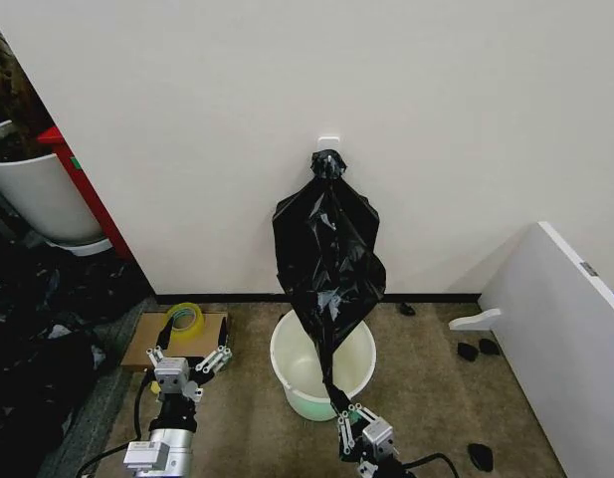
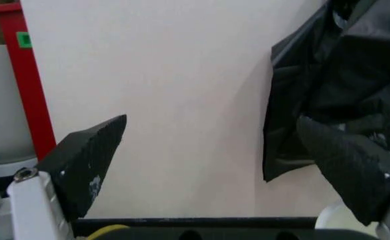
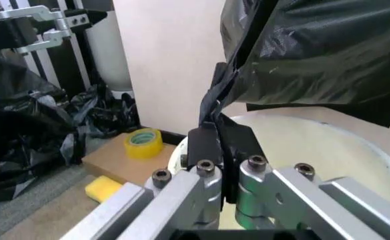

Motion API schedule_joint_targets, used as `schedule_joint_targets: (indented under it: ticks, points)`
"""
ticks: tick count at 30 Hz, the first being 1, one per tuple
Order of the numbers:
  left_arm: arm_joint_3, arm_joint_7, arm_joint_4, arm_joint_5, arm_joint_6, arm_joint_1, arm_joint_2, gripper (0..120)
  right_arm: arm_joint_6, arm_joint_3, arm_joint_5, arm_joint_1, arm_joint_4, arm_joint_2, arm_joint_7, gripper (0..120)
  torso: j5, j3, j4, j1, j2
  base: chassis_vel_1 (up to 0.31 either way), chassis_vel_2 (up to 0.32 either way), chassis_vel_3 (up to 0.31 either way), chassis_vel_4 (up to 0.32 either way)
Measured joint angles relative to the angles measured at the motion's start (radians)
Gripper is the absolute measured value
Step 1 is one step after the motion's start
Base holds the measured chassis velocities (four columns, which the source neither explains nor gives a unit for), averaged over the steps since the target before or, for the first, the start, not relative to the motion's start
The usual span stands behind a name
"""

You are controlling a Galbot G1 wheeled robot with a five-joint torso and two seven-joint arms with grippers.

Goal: Place the garbage bag over the trash bin.

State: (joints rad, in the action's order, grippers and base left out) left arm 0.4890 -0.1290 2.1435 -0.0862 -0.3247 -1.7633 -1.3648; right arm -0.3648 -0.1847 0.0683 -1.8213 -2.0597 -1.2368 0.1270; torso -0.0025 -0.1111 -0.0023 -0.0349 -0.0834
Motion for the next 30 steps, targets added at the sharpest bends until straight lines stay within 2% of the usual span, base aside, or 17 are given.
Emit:
schedule_joint_targets:
  ticks: [5, 11, 12, 15, 17, 19, 22, 27, 28, 29, 30]
  points:
    - [-0.008, -0.001, 0.003, -0.017, 0.005, 0.010, 0.043, 100, 0.023, -0.007, -0.001, 0.037, -0.001, 0.000, -0.020, 0, 0.0000, 0.000, 0.0001, 0.000, 0.000, 0.000, 0.000, 0.000, 0.000]
    - [-0.072, 0.008, 0.065, -0.082, 0.078, 0.088, 0.162, 100, 0.073, -0.047, 0.027, 0.147, -0.014, 0.022, -0.040, 0, 0.0000, 0.000, 0.0001, 0.000, 0.000, 0.000, 0.000, 0.000, 0.000]
    - [-0.072, 0.008, 0.065, -0.082, 0.078, 0.088, 0.162, 100, 0.073, -0.047, 0.027, 0.147, -0.014, 0.022, -0.040, 0, 0.0000, 0.000, 0.0001, 0.000, 0.000, 0.000, 0.000, 0.000, 0.000]
    - [-0.116, 0.036, 0.077, -0.154, 0.095, 0.151, 0.249, 100, 0.079, -0.063, 0.021, 0.187, -0.014, 0.048, -0.039, 0, 0.0000, 0.000, 0.0000, 0.000, 0.000, 0.000, 0.000, 0.000, 0.000]
    - [-0.124, 0.040, 0.077, -0.167, 0.097, 0.164, 0.265, 100, 0.079, -0.065, 0.018, 0.192, -0.012, 0.053, -0.038, 0, -0.0001, 0.000, 0.0000, 0.000, 0.000, 0.000, 0.000, 0.000, 0.000]
    - [-0.152, 0.055, 0.077, -0.213, 0.111, 0.215, 0.330, 100, 0.077, -0.066, -0.008, 0.220, 0.005, 0.070, -0.035, 0, -0.0002, 0.000, -0.0003, 0.000, 0.000, 0.000, 0.000, 0.000, 0.000]
    - [-0.188, 0.070, 0.089, -0.254, 0.152, 0.303, 0.425, 100, 0.061, -0.049, -0.082, 0.258, 0.036, 0.072, -0.033, 0, 0.0001, 0.000, 0.0005, 0.000, 0.000, 0.000, 0.000, 0.000, 0.000]
    - [-0.230, 0.072, 0.089, -0.285, 0.180, 0.380, 0.481, 100, 0.053, -0.043, -0.117, 0.261, 0.046, 0.061, -0.032, 0, -0.0003, 0.000, 0.0000, 0.000, 0.000, 0.000, 0.000, 0.000, 0.000]
    - [-0.250, 0.073, 0.087, -0.298, 0.189, 0.409, 0.502, 100, 0.050, -0.042, -0.126, 0.261, 0.048, 0.056, -0.032, 0, -0.0001, 0.000, -0.0002, 0.000, 0.000, 0.000, 0.000, 0.000, 0.000]
    - [-0.320, 0.075, 0.080, -0.367, 0.209, 0.495, 0.549, 100, 0.043, -0.040, -0.150, 0.260, 0.051, 0.045, -0.032, 0, 0.0000, 0.000, 0.0000, 0.000, 0.000, 0.000, 0.000, 0.000, 0.000]
    - [-0.352, 0.075, 0.078, -0.406, 0.220, 0.537, 0.562, 100, 0.039, -0.041, -0.159, 0.259, 0.053, 0.043, -0.032, 0, -0.0001, 0.000, 0.0000, 0.000, 0.000, 0.000, 0.000, 0.000, 0.000]
